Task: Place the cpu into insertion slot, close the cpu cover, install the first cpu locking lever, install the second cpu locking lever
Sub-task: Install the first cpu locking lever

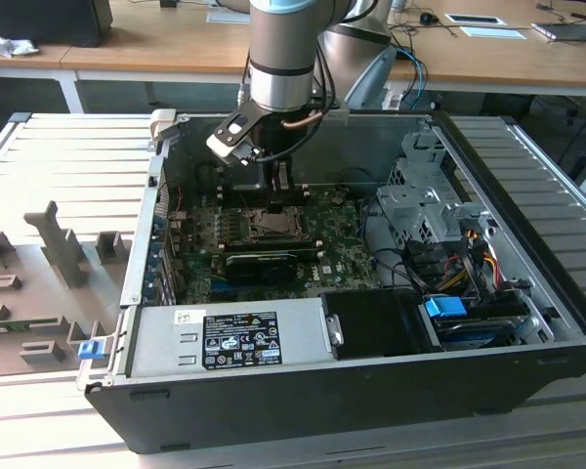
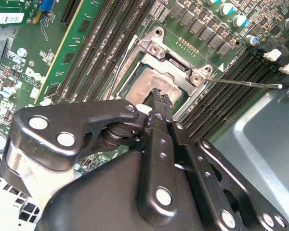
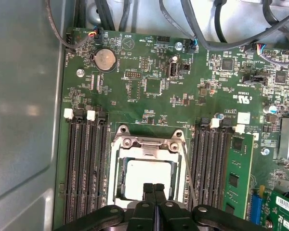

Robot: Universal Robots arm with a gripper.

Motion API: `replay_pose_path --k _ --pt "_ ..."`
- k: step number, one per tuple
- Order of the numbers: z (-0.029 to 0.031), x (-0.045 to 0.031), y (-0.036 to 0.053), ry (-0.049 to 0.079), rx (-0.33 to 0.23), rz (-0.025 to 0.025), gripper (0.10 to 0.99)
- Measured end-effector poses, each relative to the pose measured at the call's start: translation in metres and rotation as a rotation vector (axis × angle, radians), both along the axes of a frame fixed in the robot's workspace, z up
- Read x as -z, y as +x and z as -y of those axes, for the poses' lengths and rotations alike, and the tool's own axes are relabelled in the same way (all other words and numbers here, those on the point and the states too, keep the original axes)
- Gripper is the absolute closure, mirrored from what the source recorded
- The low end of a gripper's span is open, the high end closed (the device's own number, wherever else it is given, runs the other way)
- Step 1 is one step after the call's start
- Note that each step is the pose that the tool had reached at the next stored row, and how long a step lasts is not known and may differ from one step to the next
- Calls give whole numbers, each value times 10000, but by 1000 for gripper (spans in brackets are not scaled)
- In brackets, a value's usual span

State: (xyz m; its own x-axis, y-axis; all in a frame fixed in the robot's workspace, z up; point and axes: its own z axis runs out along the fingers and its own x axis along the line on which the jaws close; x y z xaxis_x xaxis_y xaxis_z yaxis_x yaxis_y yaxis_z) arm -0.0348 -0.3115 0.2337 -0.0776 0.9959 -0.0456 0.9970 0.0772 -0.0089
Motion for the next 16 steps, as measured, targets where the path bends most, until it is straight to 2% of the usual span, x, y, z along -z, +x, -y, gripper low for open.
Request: replay_pose_path --k 3,10,14,16 --pt "0 -56 0 0 0 0 980" --pt "0 -321 0 0 1 0 980" --pt "0 -534 0 0 1 0 980" --pt "0 -579 0 0 1 0 980"
